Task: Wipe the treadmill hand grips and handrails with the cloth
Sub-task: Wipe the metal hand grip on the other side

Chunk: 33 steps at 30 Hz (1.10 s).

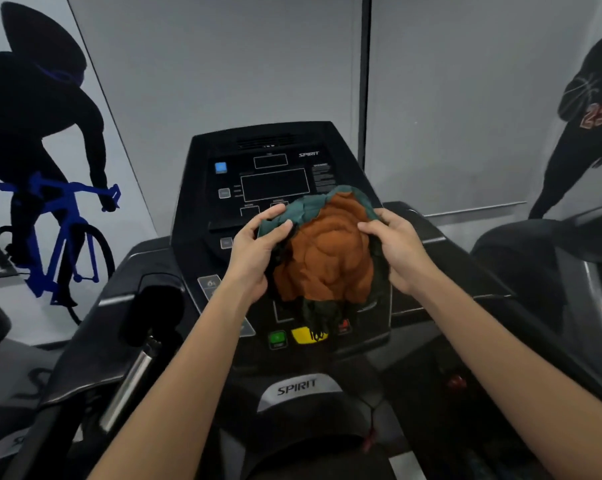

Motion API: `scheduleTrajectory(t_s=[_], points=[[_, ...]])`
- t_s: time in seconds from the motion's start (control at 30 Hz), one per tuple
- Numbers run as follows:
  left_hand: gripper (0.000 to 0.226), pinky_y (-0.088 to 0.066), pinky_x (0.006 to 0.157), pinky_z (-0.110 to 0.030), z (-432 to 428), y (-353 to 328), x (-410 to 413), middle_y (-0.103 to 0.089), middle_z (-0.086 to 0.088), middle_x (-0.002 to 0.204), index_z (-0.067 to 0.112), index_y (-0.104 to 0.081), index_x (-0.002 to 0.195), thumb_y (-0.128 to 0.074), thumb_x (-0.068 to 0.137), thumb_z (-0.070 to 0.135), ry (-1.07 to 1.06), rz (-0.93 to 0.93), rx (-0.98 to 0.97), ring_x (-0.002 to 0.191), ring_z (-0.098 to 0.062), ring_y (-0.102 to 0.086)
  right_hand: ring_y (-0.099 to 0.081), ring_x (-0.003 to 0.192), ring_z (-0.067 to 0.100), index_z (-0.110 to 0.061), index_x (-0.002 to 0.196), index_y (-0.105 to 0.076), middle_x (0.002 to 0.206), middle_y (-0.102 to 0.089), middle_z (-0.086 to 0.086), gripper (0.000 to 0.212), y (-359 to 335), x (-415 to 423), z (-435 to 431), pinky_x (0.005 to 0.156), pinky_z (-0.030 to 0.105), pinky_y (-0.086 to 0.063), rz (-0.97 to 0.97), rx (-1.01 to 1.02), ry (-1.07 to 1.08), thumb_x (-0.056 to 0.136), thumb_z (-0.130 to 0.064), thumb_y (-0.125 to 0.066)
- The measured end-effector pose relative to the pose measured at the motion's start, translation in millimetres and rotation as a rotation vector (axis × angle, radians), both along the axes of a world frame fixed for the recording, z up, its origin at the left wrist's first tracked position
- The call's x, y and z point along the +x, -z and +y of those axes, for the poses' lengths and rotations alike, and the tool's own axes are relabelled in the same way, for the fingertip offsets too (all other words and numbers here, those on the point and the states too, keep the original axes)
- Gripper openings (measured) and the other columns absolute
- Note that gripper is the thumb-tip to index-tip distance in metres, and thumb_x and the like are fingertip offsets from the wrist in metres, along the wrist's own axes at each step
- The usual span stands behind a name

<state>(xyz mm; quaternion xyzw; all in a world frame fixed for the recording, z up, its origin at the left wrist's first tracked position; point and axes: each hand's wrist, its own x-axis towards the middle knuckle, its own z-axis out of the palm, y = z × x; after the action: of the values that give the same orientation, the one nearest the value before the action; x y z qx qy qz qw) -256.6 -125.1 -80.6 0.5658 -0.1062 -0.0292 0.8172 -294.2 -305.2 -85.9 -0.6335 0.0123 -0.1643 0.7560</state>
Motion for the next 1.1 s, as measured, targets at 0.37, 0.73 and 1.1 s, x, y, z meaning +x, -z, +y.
scheduleTrajectory(t_s=[0.37,0.73,1.1], points=[[0.031,-0.053,0.087,-0.031,-22,44,-29,-0.064,-0.003,0.116,0.027,-0.062,0.115,-0.066,0.085,0.02,-0.032,-0.104,0.331,0.102,-0.015,-0.063,-0.061,0.087,0.011,-0.024,0.086,-0.059,0.09,-0.064,-0.003,0.019,41,-51,-10,0.081,0.027,-0.051,-0.083,-0.096,0.265,0.09,-0.007,-0.053],[0.008,-0.05,0.073,-0.016,-47,72,-60,-0.067,0.006,0.081,0.019,-0.069,0.08,-0.074,0.075,0.016,0.41,-0.213,0.669,0.078,-0.003,-0.064,-0.06,0.092,0.005,-0.034,0.087,-0.059,0.093,-0.063,-0.009,0.023,107,-101,-42,0.081,0.021,-0.049,-0.107,-0.271,0.424,0.089,-0.011,-0.058],[0.009,-0.055,0.064,-0.023,-136,70,-60,-0.069,0.005,0.071,0.018,-0.07,0.085,-0.065,0.084,0.01,0.635,-0.223,0.829,0.064,-0.004,-0.064,-0.054,0.07,0.001,-0.027,0.099,-0.063,0.081,-0.051,0.002,0.028,142,-125,-146,0.064,0.005,-0.042,0.013,-0.384,0.606,0.087,-0.002,-0.059]])
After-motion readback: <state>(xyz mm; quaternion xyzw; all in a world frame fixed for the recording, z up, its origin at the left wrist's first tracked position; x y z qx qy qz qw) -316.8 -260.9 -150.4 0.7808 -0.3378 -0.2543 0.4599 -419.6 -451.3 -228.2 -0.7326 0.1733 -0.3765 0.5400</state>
